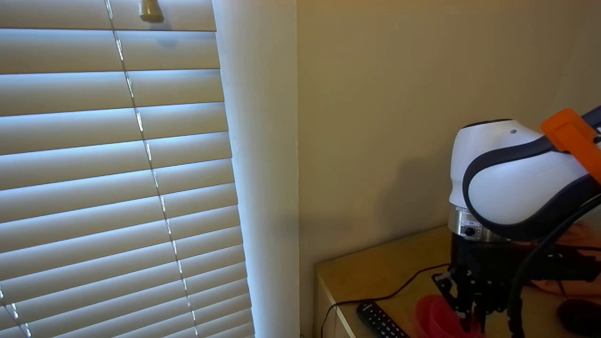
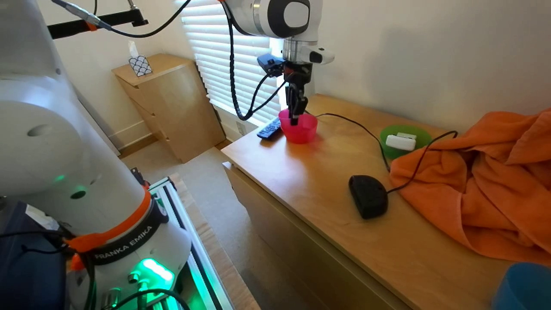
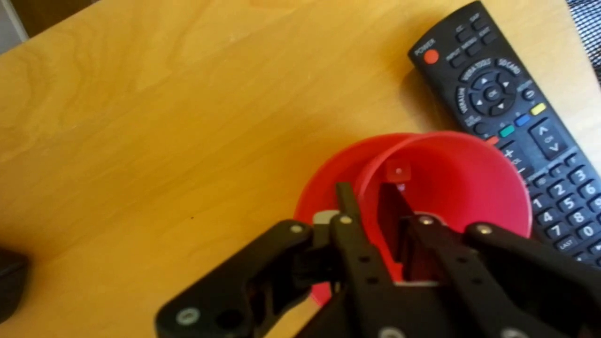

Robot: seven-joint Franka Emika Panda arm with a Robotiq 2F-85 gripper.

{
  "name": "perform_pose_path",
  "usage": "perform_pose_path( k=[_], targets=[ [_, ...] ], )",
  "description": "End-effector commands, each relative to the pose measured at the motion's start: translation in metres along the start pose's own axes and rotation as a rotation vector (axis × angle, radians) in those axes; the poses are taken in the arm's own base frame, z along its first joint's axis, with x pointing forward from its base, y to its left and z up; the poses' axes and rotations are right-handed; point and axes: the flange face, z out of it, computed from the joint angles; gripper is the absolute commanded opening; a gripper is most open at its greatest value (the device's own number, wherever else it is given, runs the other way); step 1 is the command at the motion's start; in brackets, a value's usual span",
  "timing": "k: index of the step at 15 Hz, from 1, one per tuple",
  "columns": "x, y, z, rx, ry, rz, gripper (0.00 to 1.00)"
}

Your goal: Pick up the pink cup and put it on the right side of the top of the chest of drawers

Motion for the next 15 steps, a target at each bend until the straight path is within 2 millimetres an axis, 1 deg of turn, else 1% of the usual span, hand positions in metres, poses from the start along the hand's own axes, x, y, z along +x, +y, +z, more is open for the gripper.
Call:
perform_pose_path(
  k=[1, 3, 5, 6, 7, 9, 10, 11, 12, 13, 14, 15],
  targets=[
    [-0.012, -0.001, -0.024, 0.048, 0.027, -0.009, 0.0],
    [-0.016, 0.01, -0.046, 0.024, 0.04, -0.023, 0.0],
    [-0.023, 0.028, -0.07, 0.029, 0.054, -0.003, 0.01],
    [-0.027, 0.044, -0.086, 0.046, 0.065, 0.04, 0.01],
    [-0.03, 0.065, -0.101, 0.055, 0.078, 0.103, 0.01],
    [-0.029, 0.095, -0.122, 0.044, 0.088, 0.186, 0.01],
    [-0.032, 0.107, -0.131, 0.038, 0.08, 0.21, 0.01],
    [-0.039, 0.108, -0.141, 0.072, 0.071, 0.152, 0.01],
    [-0.019, 0.099, -0.132, 0.055, 0.078, 0.164, 0.05],
    [-0.023, 0.106, -0.141, 0.062, 0.079, 0.163, 0.05],
    [-0.027, 0.108, -0.146, 0.065, 0.084, 0.163, 0.05],
    [-0.034, 0.101, -0.144, 0.053, 0.104, 0.195, 0.01]
  ],
)
